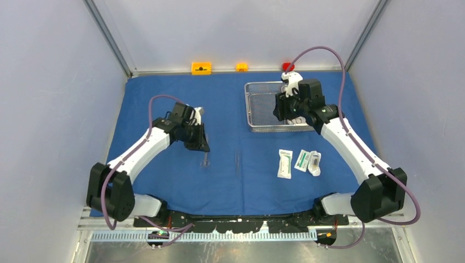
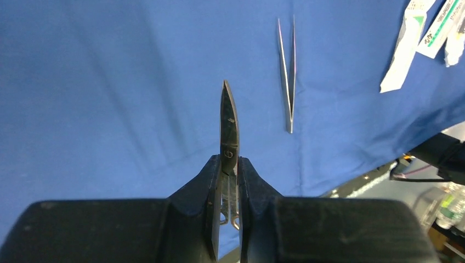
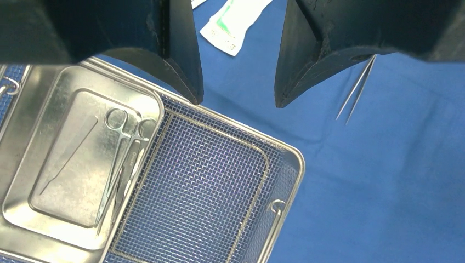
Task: Open and lay out the surgical kit
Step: Place the medical item in the surgical kit.
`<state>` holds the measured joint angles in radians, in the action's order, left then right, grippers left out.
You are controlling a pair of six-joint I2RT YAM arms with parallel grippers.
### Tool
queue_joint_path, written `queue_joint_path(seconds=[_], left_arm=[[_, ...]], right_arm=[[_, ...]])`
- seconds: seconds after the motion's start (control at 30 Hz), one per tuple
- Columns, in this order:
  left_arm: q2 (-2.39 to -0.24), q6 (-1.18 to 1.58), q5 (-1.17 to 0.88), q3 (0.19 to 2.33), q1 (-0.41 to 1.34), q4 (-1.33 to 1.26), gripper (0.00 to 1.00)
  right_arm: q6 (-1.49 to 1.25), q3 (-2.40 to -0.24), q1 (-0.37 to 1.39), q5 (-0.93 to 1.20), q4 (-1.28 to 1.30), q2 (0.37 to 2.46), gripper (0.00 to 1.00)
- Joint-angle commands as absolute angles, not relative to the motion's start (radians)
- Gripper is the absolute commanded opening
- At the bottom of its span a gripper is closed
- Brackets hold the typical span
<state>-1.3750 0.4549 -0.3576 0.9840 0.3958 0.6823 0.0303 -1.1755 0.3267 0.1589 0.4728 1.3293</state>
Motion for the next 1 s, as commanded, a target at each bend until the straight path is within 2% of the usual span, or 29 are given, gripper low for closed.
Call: queue_joint_path(seconds=[0.0, 0.17, 0.53, 0.97], left_arm=[[-1.3, 0.371, -0.265, 0.957, 0.37, 0.708, 0.0], [-1.269, 0.341, -0.236, 0.906, 0.329, 0.733, 0.0], [-1.344, 0.312, -0.179, 0.898, 0.293, 0.744, 0.0], [-1.437, 0.299, -0.167, 0.901, 0.268, 0.698, 0.0]], right_arm=[[0.054, -1.15, 0.32, 0.175, 0.414, 1.257, 0.56], [0.05, -1.109, 0.316, 0.186, 0.405, 1.223, 0.56], [0.031, -1.023, 0.318, 0.239, 0.351, 1.171, 0.56], [0.048, -1.024, 0.313, 0.247, 0.354, 1.187, 0.56]])
